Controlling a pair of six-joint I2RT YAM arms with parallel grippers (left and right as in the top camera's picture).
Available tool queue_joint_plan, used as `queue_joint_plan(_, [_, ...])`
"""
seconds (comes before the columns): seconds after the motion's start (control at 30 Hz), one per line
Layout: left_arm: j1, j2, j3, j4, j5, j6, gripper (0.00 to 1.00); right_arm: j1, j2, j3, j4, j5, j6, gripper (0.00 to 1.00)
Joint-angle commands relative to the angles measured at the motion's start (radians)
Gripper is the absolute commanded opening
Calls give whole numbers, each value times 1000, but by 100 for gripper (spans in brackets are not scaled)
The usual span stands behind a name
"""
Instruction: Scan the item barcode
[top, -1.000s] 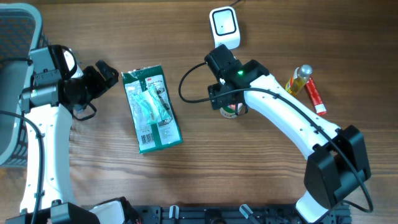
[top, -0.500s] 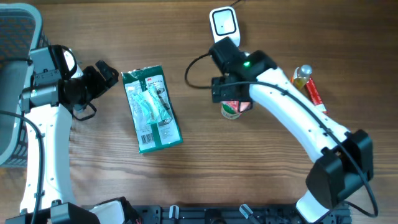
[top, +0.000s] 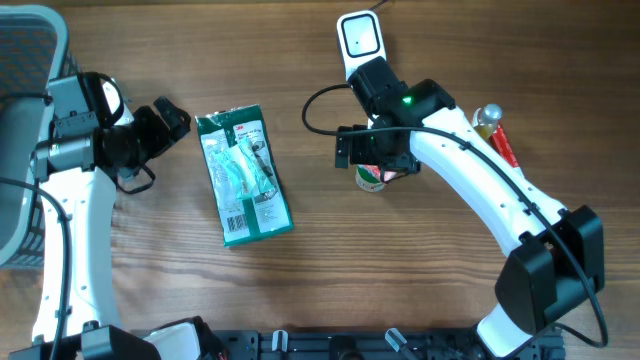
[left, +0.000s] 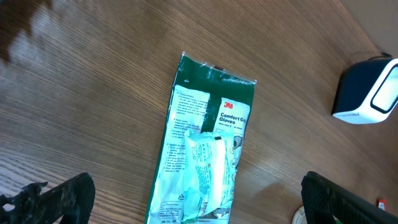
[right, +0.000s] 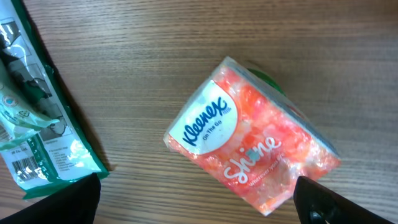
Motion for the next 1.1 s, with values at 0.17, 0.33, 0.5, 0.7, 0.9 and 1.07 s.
queue_joint_plan(0.17, [-2, -5, 8, 3, -5, 20, 100, -40, -23, 37, 7, 84, -268, 100])
queue_joint_plan(0.33, [-2, -5, 8, 3, -5, 20, 100, -79, -22, -42, 52, 51, -315, 100])
queue_joint_plan(0.5, [-2, -5, 8, 3, -5, 20, 100, -74, -22, -43, 48, -78, -292, 100])
queue_joint_plan(0.7, [-2, -5, 8, 3, -5, 20, 100, -74, -22, -43, 10, -165, -229, 100])
queue_joint_plan(0.9, [-2, -5, 8, 3, -5, 20, 100, -63, -23, -43, 66, -63, -140, 100])
queue_joint_plan(1.07, [-2, -5, 8, 3, -5, 20, 100, 39, -23, -43, 58, 198, -9, 100])
